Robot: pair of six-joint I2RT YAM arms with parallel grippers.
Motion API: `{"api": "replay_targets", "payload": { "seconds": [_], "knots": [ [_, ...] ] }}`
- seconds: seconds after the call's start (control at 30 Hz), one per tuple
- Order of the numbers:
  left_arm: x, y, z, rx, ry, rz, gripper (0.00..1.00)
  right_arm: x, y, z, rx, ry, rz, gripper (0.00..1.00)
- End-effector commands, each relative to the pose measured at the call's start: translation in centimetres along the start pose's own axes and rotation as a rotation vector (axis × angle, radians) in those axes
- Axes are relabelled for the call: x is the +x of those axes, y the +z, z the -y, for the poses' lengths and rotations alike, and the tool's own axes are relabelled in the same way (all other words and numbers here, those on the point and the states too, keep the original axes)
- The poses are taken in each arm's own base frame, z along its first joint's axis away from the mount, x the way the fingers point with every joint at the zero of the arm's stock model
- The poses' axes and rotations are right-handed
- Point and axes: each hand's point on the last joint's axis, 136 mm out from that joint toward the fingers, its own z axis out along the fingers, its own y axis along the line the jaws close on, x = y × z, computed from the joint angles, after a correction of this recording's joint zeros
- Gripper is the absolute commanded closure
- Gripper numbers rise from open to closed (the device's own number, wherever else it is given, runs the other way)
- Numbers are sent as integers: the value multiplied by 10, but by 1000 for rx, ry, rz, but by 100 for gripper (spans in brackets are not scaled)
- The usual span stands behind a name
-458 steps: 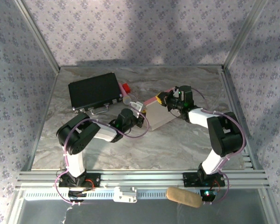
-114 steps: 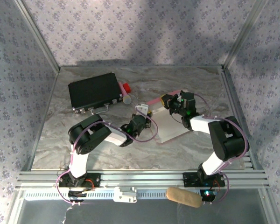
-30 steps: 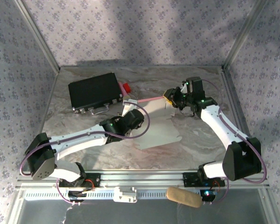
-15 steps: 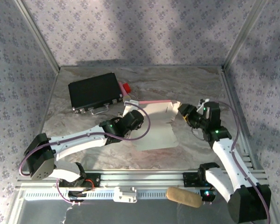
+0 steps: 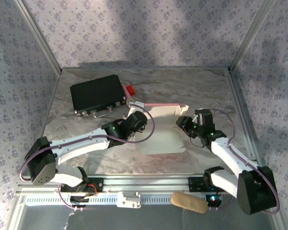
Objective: Fold the paper box
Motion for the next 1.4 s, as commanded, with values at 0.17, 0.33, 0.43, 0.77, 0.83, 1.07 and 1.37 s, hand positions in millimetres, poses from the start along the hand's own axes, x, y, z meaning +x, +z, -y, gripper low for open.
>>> {"api": "replay_targets", "payload": {
  "seconds": [0.17,0.33,0.43,0.77,0.83,1.07,1.37],
  "knots": [
    [-30,-9,8,41,-42,57,100,-3,11,5,23,-24,17,52],
    [-29,-8,9,45,-42,53,100,-8,14,0,14,-23,19,56],
    [-28,-7,9,45,-40,50,100,-10,14,-6,0,-19,23,60],
    [-24,-6,10,46,-41,44,100,-6,10,-26,-16,-62,6,65],
    [-25,-6,11,50,-43,46,100,-5,11,-29,-17,-72,6,65],
    [-27,-7,13,57,-45,54,100,2,16,-40,-26,-107,-24,66],
    [-29,4,2,116,-94,40,100,10,1,-75,-130,-278,-67,64]
  ]
}}
